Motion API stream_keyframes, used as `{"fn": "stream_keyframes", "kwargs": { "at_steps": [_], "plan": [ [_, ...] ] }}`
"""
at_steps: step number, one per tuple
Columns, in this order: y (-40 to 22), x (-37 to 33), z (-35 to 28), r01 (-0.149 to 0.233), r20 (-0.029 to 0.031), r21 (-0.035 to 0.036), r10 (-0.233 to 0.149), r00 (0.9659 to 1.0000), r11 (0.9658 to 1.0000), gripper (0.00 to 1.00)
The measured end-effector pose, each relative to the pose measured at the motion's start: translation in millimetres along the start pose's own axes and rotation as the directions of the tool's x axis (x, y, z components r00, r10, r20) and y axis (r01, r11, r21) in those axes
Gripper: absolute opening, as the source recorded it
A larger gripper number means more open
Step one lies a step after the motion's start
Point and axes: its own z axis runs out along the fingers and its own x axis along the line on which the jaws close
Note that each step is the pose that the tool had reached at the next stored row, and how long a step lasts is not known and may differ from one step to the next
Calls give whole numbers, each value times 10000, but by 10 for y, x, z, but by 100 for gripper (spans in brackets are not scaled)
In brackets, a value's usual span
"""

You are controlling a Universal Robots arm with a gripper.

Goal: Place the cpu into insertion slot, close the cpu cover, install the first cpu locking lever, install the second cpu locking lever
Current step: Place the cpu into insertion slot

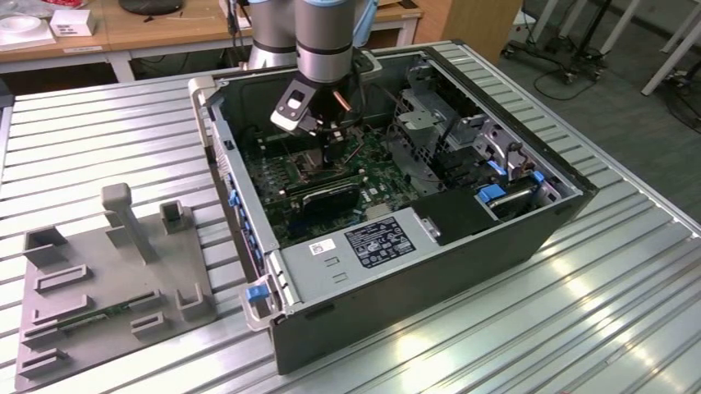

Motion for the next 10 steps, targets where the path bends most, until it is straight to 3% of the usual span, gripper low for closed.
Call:
{"fn": "stream_keyframes", "kwargs": {
  "at_steps": [10],
  "plan": [
    [-1,0,21,-32,2,0,32,10000,10000,54]
  ]
}}
